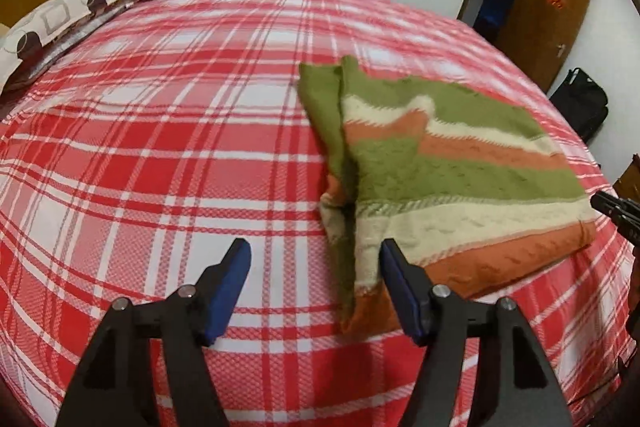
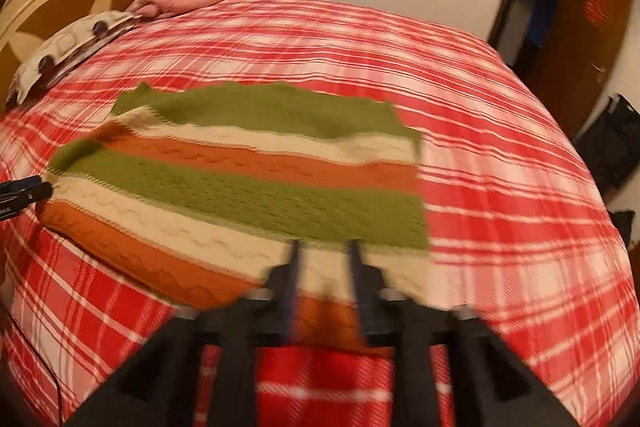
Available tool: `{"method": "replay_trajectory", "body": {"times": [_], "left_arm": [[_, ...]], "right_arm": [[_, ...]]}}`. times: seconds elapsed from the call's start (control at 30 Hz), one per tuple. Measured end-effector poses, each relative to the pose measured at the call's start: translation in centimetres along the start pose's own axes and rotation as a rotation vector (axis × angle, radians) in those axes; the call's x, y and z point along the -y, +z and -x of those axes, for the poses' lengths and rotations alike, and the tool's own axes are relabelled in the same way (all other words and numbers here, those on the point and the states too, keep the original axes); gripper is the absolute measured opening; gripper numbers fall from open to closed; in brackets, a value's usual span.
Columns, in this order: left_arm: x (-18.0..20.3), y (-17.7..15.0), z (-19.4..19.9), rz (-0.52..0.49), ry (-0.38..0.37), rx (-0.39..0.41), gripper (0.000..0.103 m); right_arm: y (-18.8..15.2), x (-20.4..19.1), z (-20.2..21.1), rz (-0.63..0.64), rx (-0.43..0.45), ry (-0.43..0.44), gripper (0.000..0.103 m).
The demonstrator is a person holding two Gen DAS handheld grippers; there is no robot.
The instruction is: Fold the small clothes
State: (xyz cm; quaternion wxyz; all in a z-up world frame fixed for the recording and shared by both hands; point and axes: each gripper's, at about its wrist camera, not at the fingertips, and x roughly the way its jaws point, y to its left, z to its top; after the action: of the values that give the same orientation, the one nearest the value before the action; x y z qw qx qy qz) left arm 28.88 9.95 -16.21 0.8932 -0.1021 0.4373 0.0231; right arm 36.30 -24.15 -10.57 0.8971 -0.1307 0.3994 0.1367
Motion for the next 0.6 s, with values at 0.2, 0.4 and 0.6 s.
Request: {"method": "replay_trajectory", "body": {"times": [0.2, 0.4, 0.6], "left_arm": [[0.1, -0.1, -1.1, -0.02, 0.012, -0.016, 0.075], [0.0, 0.0, -1.0, -0.029, -0.003, -0.011, 0.077], [-2.1, 0.6, 1.1, 0.047, 0.009, 0.06, 0.077]], "right_arm": [[-1.9, -0.6, -3.5, -0.019, -0.1, 0.033, 0.054], [-2.0, -0.9, -2.6, 0.001, -0.129, 0.003, 0.054], [1.4, -7.1, -0.2, 0.127, -0.001, 0.088, 0.054]]}}
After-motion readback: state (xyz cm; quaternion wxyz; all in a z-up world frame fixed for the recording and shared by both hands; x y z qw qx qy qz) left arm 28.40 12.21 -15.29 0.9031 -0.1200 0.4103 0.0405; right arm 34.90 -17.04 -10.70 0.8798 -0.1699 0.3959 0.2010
